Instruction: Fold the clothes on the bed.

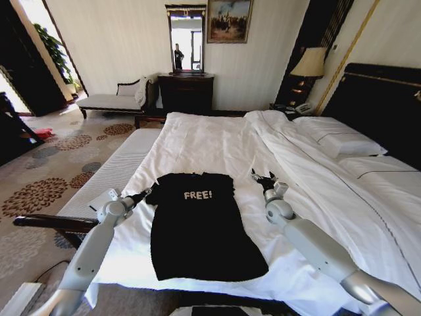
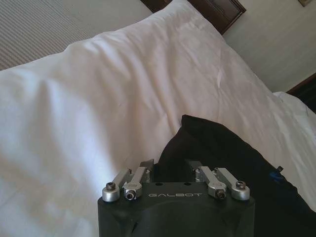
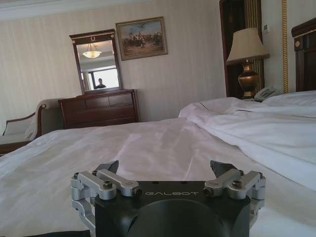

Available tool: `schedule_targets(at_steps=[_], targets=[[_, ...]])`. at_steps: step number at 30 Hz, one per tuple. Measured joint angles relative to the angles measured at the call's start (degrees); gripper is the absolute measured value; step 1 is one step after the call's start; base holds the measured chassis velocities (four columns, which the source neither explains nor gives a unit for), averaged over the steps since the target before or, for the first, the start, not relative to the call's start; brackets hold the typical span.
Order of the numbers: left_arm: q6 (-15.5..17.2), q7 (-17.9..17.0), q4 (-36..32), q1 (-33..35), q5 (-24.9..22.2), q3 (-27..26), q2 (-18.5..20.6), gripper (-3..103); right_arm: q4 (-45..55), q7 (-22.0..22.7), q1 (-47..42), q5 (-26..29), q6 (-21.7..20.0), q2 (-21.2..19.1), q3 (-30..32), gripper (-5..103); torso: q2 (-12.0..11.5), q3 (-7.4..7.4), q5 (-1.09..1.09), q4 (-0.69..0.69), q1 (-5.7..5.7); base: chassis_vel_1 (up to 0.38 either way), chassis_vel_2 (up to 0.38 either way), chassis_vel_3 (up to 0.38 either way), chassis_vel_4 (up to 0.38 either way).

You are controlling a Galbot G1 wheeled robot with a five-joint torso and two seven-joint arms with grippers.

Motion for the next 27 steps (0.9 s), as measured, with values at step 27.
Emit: schedule_targets(at_steps=[27], targets=[[-0.08, -0.79, -8.09, 5.61, 0.37, -4.02, 6.97, 0, 0.27, -0.04, -2.29, -1.35, 0.02, 0.01, 2.15, 100, 0.01, 0.00, 0.00, 0.00, 0.00, 0.000, 0.000, 0.000, 0.000]])
